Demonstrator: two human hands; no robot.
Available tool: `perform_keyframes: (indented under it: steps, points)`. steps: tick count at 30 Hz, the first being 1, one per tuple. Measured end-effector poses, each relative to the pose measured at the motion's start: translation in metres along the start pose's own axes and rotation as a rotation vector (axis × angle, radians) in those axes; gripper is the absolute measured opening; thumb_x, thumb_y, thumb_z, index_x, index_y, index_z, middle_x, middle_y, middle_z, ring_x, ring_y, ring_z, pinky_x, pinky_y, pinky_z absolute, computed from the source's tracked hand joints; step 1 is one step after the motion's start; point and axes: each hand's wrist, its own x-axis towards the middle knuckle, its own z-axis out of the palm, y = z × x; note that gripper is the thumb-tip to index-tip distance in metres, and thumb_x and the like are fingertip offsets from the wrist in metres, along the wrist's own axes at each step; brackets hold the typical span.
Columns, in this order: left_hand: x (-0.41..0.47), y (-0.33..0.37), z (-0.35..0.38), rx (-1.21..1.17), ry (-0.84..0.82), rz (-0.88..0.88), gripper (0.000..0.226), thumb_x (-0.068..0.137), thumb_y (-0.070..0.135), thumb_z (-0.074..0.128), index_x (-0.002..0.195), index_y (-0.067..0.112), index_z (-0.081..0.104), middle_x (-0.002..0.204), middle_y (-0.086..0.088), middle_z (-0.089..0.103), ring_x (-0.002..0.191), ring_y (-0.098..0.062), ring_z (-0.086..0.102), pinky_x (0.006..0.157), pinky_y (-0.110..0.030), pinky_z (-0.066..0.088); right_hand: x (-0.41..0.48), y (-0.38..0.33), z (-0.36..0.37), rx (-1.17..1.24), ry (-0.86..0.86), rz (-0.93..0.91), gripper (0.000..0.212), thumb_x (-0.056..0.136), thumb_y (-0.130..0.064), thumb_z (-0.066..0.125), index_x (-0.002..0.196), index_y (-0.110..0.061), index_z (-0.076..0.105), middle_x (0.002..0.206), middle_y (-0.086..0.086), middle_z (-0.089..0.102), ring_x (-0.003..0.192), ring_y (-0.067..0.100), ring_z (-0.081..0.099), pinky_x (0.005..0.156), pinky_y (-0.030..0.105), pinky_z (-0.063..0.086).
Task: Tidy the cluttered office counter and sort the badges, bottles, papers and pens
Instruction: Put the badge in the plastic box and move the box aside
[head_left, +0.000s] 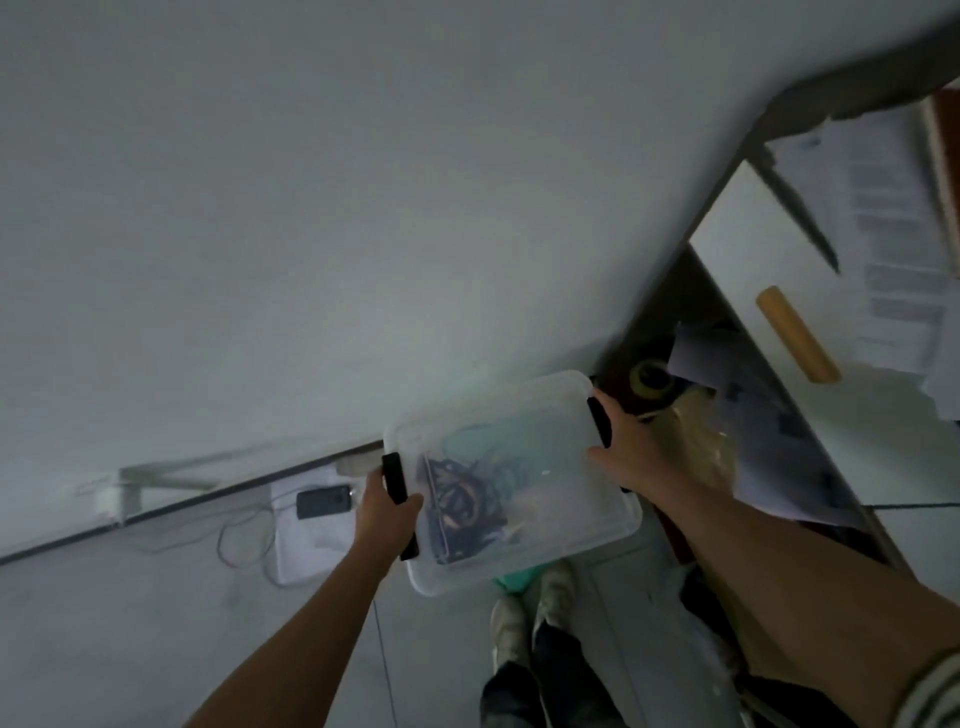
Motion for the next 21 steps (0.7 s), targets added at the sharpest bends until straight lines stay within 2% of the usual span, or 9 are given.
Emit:
perform_keyframes:
  steps: [3,11,16,19,21]
  points:
    - [0.038,-0.029,0.023,0.0,-0.011,-0.081,0.073,0.084,0.011,0.068,0.146,0.018,0.03,0.122,-0.017,0.058,0.102,-0.034,0.06,0.09,-0.049,0.053,0.042,0.026,0.036,-0.015,-0.048,0.02,0.093,0.081,-0.016,0.065,0.153,-0.037,0.011,0.148,0.008,0.042,0.127,0.034,0.047,0.097,0.045,0.048]
    - [0.11,-0.08,0.071,0.036,0.036,-0.16,0.077,0.08,0.006,0.065,0.145,0.027,0.03,0.118,-0.017,0.06,0.1,-0.038,0.061,0.086,-0.054,0.053,0.111,0.075,0.098,-0.111,-0.077,0.059,0.094,0.082,-0.011,0.065,0.154,-0.032,0.008,0.154,0.011,0.03,0.135,0.035,0.038,0.105,0.046,0.041]
    - [0.114,-0.085,0.078,0.137,0.028,-0.155,0.076,0.081,-0.001,0.06,0.145,0.024,0.029,0.107,-0.011,0.055,0.097,-0.039,0.058,0.074,-0.045,0.055,0.121,0.081,0.105,-0.16,-0.073,0.037,0.093,0.082,-0.016,0.064,0.154,-0.032,0.009,0.149,0.013,0.036,0.128,0.035,0.045,0.1,0.045,0.045]
    - [0.108,-0.076,0.073,0.236,0.031,-0.147,0.061,0.082,0.003,0.059,0.138,0.014,0.038,0.114,-0.015,0.058,0.103,-0.038,0.057,0.086,-0.047,0.053,0.118,0.075,0.099,-0.249,-0.1,0.051,0.089,0.083,-0.018,0.063,0.153,-0.032,0.01,0.142,0.015,0.04,0.123,0.036,0.048,0.097,0.044,0.047]
    - [0.097,-0.062,0.065,0.344,0.05,-0.086,0.045,0.084,0.008,0.057,0.128,0.009,0.051,0.115,-0.016,0.06,0.102,-0.034,0.059,0.087,-0.043,0.052,0.105,0.063,0.087,-0.302,-0.1,0.069,0.076,0.086,-0.021,0.061,0.151,-0.025,0.022,0.138,0.017,0.042,0.122,0.036,0.047,0.097,0.044,0.047]
